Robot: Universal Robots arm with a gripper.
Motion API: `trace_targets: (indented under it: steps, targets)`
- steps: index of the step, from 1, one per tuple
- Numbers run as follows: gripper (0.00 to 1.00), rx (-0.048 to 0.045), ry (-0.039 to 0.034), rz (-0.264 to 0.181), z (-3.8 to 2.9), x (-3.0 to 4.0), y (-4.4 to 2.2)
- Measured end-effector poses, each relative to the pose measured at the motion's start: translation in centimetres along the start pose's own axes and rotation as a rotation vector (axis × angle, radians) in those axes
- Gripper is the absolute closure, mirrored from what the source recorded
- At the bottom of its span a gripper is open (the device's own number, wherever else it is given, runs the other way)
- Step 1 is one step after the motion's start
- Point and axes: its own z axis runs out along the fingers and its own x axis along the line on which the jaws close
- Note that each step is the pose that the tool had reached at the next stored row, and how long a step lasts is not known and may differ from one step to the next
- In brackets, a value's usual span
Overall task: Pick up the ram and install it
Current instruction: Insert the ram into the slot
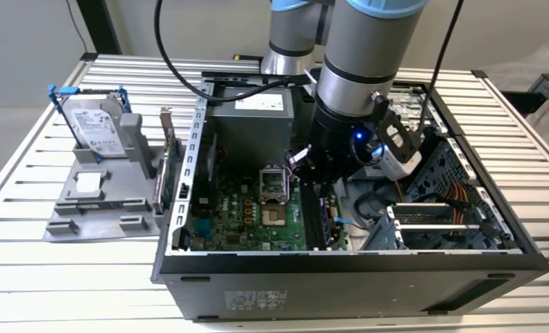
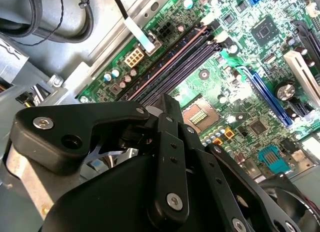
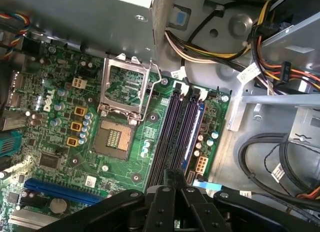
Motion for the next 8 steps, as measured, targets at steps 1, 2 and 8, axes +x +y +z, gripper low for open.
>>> trace_targets:
  steps: [1, 2, 8]
  targets:
    - [1.0, 0.0, 0.0001, -0.003, 0.0, 0.0, 0.0]
    - [1.0, -0.0001, 0.0002, -0.005, 0.0, 0.0, 0.0]
    - [1.0, -0.0003, 0.0007, -0.019, 0.0, 0.0, 0.0]
